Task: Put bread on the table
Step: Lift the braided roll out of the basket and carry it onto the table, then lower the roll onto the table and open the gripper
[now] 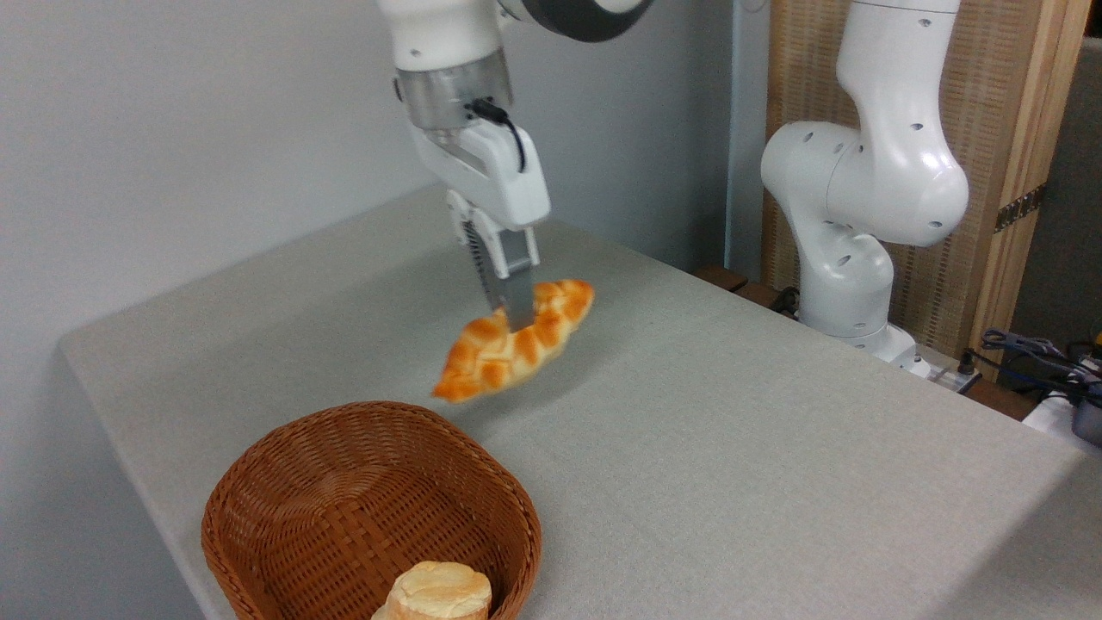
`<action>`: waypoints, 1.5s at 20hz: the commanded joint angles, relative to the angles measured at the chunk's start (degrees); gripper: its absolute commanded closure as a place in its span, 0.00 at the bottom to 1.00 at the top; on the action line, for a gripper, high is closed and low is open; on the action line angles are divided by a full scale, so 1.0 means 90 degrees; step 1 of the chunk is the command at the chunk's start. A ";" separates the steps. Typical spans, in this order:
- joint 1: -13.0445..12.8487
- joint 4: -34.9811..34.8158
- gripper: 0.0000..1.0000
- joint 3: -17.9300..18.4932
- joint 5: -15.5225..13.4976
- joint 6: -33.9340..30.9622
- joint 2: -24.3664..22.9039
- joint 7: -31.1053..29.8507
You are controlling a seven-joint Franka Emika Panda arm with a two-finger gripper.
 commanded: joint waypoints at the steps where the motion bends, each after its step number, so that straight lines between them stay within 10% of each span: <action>1: 0.0015 -0.0376 0.67 -0.0195 -0.0014 0.0002 -0.0161 0.0047; 4: 0.0015 -0.0376 0.22 -0.0205 -0.0014 0.0070 -0.0035 -0.0070; 7: 0.0015 -0.0376 0.00 -0.0234 -0.0014 0.0138 0.0073 -0.0187; 30: 0.0064 0.0405 0.00 -0.0020 -0.0707 0.0401 0.0142 -0.0392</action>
